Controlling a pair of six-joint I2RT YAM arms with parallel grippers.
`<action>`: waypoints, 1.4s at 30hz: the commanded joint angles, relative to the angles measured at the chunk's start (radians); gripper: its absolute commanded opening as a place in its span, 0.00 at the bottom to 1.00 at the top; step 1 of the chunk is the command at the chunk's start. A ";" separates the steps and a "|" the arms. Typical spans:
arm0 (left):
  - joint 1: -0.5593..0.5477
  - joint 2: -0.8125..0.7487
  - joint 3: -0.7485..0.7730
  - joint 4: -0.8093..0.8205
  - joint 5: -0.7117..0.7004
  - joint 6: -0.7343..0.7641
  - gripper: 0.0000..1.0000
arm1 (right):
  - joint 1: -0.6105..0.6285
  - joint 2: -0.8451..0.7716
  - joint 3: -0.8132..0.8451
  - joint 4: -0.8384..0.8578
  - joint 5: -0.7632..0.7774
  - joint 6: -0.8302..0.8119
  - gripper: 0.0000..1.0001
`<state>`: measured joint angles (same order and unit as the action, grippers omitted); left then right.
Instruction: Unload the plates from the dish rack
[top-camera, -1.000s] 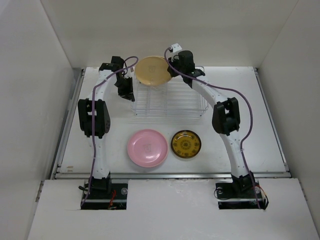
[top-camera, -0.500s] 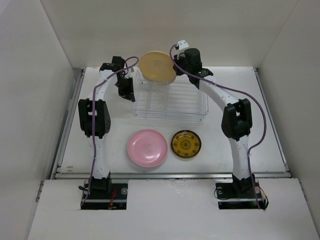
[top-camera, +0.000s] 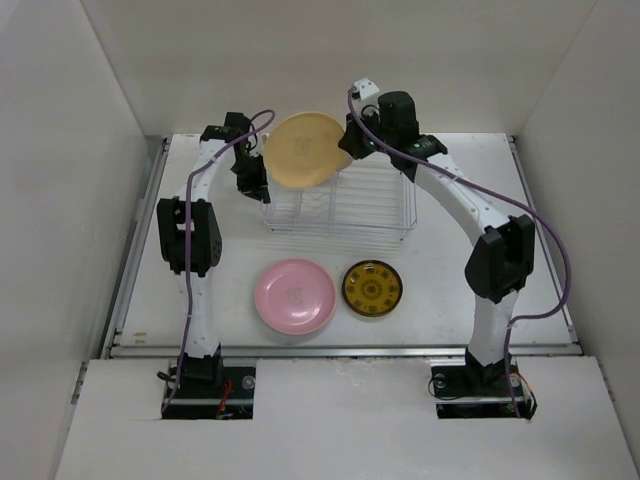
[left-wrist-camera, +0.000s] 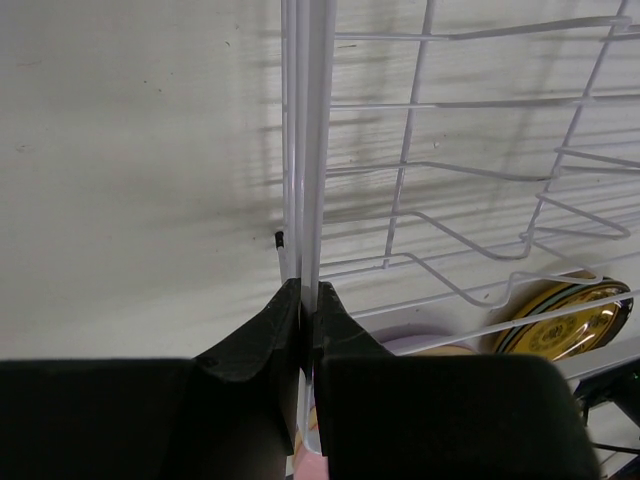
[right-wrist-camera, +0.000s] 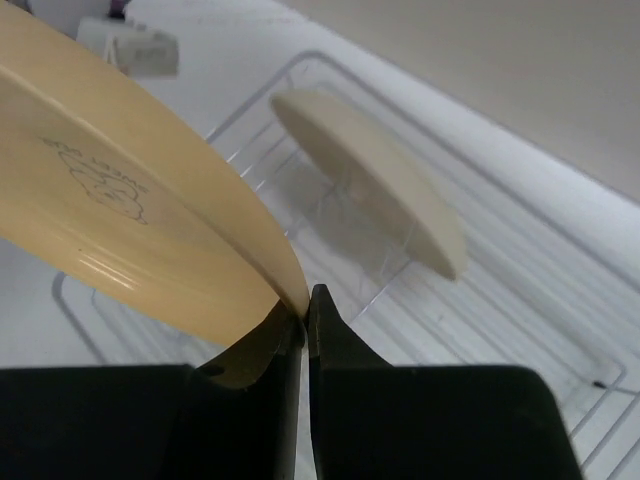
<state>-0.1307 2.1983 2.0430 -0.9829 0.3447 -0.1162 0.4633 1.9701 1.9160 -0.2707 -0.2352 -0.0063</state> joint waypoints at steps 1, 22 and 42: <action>0.002 0.057 0.003 -0.033 -0.049 -0.080 0.00 | 0.001 -0.092 -0.034 -0.192 -0.171 -0.027 0.00; 0.049 0.005 -0.015 -0.042 -0.006 -0.082 0.00 | 0.276 0.026 -0.213 -0.561 -0.282 -0.136 0.02; 0.049 -0.032 -0.049 -0.042 0.002 -0.073 0.00 | 0.165 -0.128 -0.025 -0.239 0.300 0.031 0.70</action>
<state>-0.1097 2.1986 2.0346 -0.9775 0.4004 -0.1303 0.7227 1.8297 1.7817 -0.7170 -0.1505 -0.0193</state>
